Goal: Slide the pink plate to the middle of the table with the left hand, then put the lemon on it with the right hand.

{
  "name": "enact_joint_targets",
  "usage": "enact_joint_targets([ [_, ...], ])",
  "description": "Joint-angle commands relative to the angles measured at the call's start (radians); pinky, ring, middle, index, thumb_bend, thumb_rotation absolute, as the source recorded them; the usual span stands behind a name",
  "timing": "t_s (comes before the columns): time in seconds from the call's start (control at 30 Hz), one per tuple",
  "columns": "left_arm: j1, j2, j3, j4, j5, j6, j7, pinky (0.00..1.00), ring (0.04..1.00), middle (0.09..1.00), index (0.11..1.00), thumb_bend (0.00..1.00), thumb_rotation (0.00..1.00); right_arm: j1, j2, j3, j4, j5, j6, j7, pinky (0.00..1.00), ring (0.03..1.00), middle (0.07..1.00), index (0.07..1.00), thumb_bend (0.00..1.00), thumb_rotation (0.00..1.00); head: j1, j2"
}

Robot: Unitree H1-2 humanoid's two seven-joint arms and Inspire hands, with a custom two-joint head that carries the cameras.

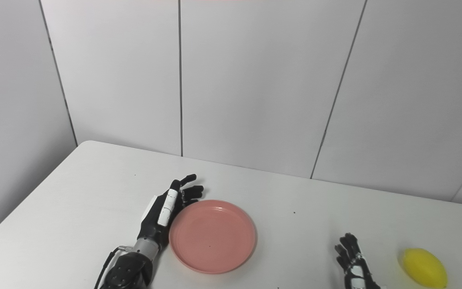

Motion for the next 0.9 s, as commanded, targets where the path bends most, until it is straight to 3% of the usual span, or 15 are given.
enact_joint_targets([
  [0.0, 0.016, -0.014, -0.016, 0.028, -0.006, 0.045, -0.019, 0.80, 0.775, 0.754, 0.807, 0.86, 0.96, 0.046, 0.037, 0.022, 0.042, -0.002, 0.021, -0.014, 0.94, 0.915, 0.920, 0.912, 0.83, 0.97, -0.023, 0.007],
  [0.23, -0.003, 0.011, -0.014, 0.017, -0.017, 0.071, -0.041, 0.81, 0.776, 0.765, 0.823, 0.87, 0.96, 0.038, 0.084, 0.052, 0.000, -0.045, 0.075, -0.052, 0.96, 0.922, 0.924, 0.910, 0.86, 0.95, -0.135, 0.053],
  [0.43, -0.017, 0.033, -0.008, 0.013, -0.017, 0.081, -0.051, 0.81, 0.796, 0.773, 0.824, 0.87, 0.98, 0.029, 0.117, 0.077, -0.030, -0.072, 0.118, -0.079, 0.98, 0.935, 0.940, 0.923, 0.86, 0.95, -0.190, 0.074],
  [0.87, -0.028, 0.031, -0.027, -0.002, -0.014, 0.108, -0.066, 0.83, 0.783, 0.750, 0.822, 0.84, 0.98, 0.021, 0.129, 0.091, -0.028, -0.086, 0.128, -0.094, 0.98, 0.945, 0.948, 0.935, 0.85, 0.96, -0.201, 0.074],
])
